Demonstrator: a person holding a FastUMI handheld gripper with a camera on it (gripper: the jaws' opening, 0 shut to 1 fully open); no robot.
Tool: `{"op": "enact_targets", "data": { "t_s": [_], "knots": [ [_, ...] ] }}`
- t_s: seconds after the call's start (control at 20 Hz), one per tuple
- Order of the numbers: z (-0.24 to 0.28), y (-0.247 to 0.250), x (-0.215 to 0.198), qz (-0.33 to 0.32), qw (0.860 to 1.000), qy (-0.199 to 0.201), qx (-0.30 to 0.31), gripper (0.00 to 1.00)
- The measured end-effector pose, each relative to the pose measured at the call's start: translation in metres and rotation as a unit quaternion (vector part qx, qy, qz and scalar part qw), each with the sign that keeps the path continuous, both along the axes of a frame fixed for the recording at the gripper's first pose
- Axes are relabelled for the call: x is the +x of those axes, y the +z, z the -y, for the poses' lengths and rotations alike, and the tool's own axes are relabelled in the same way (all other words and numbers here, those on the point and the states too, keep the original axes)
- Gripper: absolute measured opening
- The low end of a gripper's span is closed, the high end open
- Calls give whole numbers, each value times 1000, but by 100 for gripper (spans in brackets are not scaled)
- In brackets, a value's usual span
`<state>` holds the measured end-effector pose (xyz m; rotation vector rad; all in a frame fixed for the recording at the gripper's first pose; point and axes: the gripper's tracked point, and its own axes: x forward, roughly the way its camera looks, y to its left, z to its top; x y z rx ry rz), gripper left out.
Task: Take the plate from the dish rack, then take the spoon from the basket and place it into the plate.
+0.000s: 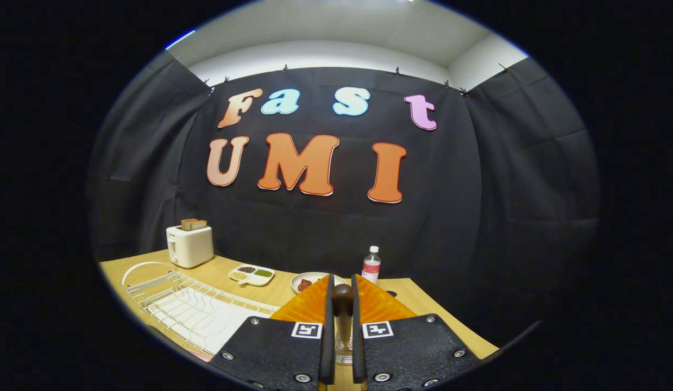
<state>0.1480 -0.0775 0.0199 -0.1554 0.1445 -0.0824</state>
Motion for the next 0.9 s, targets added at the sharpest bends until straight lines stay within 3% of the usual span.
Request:
{"op": "enact_targets", "data": {
  "t_s": [0.45, 0.7, 0.9],
  "knots": [
    [-70, 13, -53, -22, 995, 93, 15, 13],
    [-119, -6, -88, -53, 986, 158, 29, 13],
    [-140, -31, -105, -79, 980, 181, 37, 13]
  ]
}}
